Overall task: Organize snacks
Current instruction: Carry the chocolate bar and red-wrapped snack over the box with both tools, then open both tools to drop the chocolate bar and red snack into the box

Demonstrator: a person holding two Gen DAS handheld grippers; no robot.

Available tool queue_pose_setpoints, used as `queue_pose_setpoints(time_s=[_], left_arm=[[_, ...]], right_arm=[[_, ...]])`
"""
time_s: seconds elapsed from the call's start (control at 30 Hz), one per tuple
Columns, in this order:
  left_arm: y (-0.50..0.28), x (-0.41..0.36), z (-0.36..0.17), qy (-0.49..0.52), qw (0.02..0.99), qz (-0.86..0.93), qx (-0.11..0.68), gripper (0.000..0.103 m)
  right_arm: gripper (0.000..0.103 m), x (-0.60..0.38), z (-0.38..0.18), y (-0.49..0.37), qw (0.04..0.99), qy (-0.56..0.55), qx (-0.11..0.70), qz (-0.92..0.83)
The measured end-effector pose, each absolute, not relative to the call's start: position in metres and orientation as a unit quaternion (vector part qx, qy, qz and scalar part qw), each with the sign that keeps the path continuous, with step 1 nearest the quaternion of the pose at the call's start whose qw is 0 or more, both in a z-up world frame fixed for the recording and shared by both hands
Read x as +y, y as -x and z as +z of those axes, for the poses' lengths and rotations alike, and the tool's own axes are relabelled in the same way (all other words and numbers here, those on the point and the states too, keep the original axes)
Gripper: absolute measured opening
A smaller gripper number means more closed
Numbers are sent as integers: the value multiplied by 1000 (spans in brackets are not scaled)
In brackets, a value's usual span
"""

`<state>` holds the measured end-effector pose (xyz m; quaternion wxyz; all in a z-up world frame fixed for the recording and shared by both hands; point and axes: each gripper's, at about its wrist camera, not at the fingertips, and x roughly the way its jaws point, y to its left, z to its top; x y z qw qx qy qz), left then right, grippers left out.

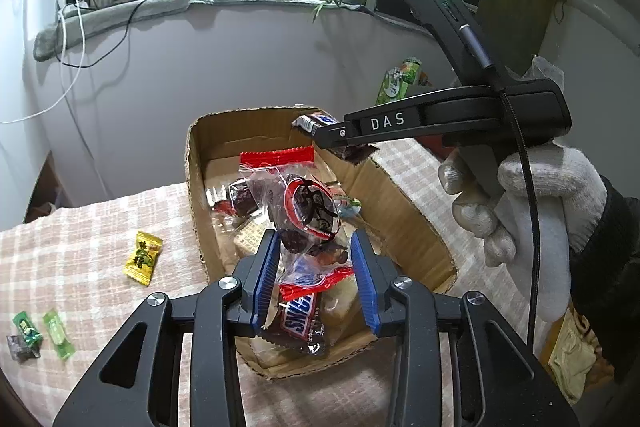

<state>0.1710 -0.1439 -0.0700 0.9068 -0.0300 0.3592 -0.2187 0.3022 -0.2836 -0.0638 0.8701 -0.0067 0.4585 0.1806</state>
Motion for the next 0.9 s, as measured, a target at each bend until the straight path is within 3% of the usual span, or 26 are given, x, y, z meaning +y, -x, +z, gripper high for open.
queue_pose_setpoints(time_s=[0.1, 0.2, 0.3, 0.9], left_arm=[[-171, -145, -70, 25, 906, -218, 361, 38], [-170, -145, -69, 26, 908, -215, 358, 54], [-170, -145, -69, 26, 908, -212, 361, 61], [-161, -138, -63, 35, 911, -207, 356, 63]], right_arm=[[68, -282, -60, -301, 875, 13, 451, 176], [74, -280, -55, -297, 880, 17, 439, 178], [83, -277, -54, -297, 881, 22, 438, 177], [83, -290, -49, -282, 883, -8, 439, 164]])
